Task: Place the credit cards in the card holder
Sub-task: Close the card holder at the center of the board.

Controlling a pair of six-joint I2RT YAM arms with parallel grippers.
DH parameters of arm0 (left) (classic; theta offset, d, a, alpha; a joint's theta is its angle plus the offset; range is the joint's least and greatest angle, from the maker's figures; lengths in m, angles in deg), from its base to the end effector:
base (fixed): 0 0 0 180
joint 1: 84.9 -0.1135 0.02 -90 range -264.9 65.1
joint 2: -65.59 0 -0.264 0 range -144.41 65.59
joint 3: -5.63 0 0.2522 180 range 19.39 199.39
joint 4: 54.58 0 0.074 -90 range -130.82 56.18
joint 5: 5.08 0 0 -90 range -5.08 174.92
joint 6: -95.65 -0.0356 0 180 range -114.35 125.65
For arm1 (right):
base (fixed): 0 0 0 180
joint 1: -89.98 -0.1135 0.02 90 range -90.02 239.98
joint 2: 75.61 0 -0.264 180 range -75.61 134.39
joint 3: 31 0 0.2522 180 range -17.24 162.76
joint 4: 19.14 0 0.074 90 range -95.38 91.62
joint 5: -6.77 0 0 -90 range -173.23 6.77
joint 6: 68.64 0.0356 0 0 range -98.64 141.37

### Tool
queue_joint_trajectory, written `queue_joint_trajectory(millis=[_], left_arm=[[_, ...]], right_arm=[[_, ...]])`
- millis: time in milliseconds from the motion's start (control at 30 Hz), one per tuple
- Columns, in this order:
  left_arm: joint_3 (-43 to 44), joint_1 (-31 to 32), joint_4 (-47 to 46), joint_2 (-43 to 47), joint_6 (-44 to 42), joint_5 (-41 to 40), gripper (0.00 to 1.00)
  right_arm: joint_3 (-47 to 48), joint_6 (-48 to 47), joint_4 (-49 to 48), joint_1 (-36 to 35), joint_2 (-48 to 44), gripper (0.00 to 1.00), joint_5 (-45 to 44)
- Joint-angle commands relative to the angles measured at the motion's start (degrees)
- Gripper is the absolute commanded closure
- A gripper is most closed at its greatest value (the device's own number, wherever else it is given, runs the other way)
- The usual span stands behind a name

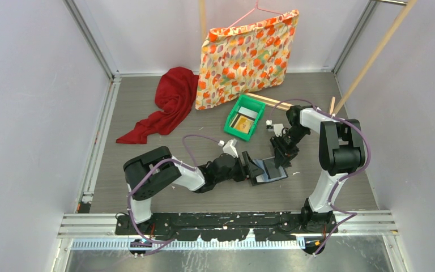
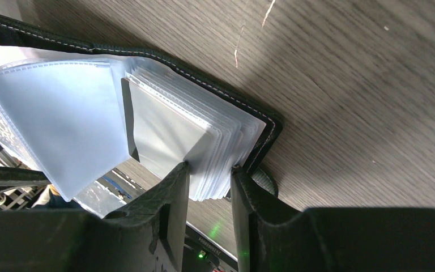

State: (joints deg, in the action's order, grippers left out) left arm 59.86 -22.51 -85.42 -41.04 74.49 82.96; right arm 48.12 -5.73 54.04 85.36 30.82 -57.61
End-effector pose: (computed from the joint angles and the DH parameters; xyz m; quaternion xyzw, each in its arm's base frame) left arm 0.1639 -0.3108 0.1264 -0.0561 0.8249 -0.5063 0.2450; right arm 0.2972 0.0395 0.1467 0.2458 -0.9396 -0.2339 0.0444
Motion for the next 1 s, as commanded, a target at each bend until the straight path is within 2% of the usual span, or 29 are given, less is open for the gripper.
queue_joint_trajectory(millis=[0,367,600,700,800,833,967], left_arm=[[2.2,0.0,2.4,1.8,0.1,-1.9,0.33],[-0.3,0.4,4.3,6.4,0.3,-3.7,0.33],[1.6,0.4,6.4,4.7,0.8,-3.2,0.36],[3.3,0.4,8.6,3.2,0.7,-3.2,0.48],[4.4,0.3,10.6,2.4,0.3,-3.3,0.80],[4.8,0.2,12.7,2.8,0.2,-3.5,0.87],[5.8,0.0,24.0,6.8,-2.8,-5.9,0.98]], right_arm=[[-0.4,-1.9,-1.7,0.0,-1.5,0.64,-1.0],[-0.4,-3.0,-0.9,0.0,-3.0,0.63,1.6],[-0.3,-3.5,-0.5,0.0,-3.4,0.63,2.6],[-0.3,-4.0,-0.2,0.0,-4.2,0.63,3.5],[0.2,-4.9,1.1,0.2,-6.1,0.61,5.8],[0.4,-5.3,1.4,0.4,-7.0,0.59,6.9],[0.6,-7.4,3.4,2.8,-12.1,0.52,11.5]])
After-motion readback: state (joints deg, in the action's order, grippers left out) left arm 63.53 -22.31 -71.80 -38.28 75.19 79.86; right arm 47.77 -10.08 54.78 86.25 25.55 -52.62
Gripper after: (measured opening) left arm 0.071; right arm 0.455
